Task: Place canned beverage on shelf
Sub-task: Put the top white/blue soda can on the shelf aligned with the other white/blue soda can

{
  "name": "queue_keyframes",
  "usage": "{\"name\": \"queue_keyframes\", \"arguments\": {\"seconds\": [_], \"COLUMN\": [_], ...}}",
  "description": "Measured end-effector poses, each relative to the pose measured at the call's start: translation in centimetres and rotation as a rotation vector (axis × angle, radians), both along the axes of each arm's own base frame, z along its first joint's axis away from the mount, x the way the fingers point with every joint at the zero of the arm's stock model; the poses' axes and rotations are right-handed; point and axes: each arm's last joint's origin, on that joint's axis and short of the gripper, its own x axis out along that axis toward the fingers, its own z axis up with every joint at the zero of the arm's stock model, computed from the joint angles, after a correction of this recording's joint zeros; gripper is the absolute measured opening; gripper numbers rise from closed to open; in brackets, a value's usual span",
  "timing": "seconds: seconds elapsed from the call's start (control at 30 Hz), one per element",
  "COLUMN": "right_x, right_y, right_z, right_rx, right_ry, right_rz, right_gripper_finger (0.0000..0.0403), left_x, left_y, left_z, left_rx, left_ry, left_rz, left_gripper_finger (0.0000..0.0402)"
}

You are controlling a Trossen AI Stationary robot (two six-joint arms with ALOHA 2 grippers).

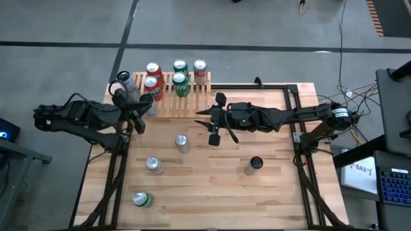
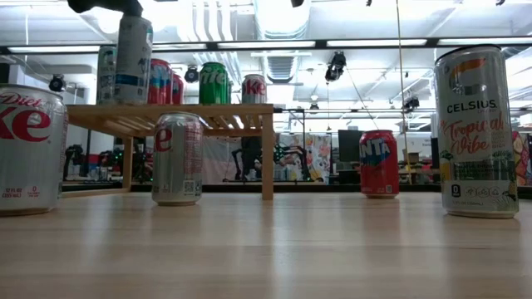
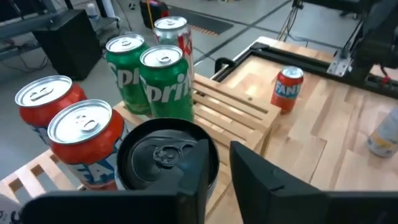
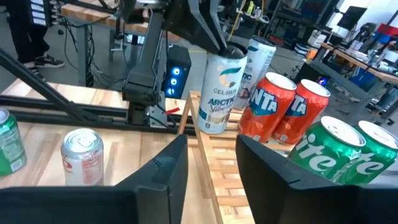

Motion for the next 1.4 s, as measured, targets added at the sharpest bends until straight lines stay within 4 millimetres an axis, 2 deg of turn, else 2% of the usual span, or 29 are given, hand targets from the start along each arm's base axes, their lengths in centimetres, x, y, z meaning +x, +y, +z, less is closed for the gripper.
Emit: {"name": "queue_keyframes", "arguments": {"seconds": [0.27, 1.4], "right_x": [0.0, 0.0], "right_y": [0.0, 0.0], "right_z": [-0.1, 0.0], "right_rx": [-0.010, -0.009], "right_ry": [0.011, -0.002], "right_rz": [0.002, 0.002], "right_gripper_finger": [0.0100, 0.0084], "left_x": [0.1, -1.3], "left_y": [0.2, 0.5], "left_z": [-0.5, 1.1], "left_rx": [0.058, 0.053], "left_ry": [0.050, -0.010], "left_rz": [0.120, 0.129], "left_gripper_finger": [0.0035, 0.0035]}}
